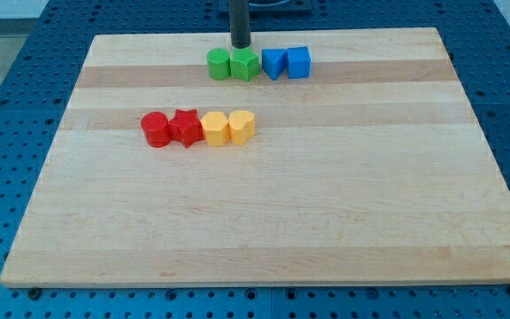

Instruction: Move the blue cube slightly down

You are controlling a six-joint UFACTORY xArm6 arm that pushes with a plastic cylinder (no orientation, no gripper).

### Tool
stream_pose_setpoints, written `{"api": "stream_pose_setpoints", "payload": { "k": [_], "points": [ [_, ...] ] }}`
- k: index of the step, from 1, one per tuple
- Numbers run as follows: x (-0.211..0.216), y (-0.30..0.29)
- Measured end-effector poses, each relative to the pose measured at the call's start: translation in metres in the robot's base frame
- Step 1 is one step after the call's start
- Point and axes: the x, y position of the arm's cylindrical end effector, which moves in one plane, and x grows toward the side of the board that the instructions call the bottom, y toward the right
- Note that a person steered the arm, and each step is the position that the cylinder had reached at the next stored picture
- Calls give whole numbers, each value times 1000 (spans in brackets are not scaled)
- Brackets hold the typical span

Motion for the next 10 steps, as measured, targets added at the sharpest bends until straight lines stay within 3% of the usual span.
{"api": "stream_pose_setpoints", "payload": {
  "k": [10],
  "points": [
    [40,117]
  ]
}}
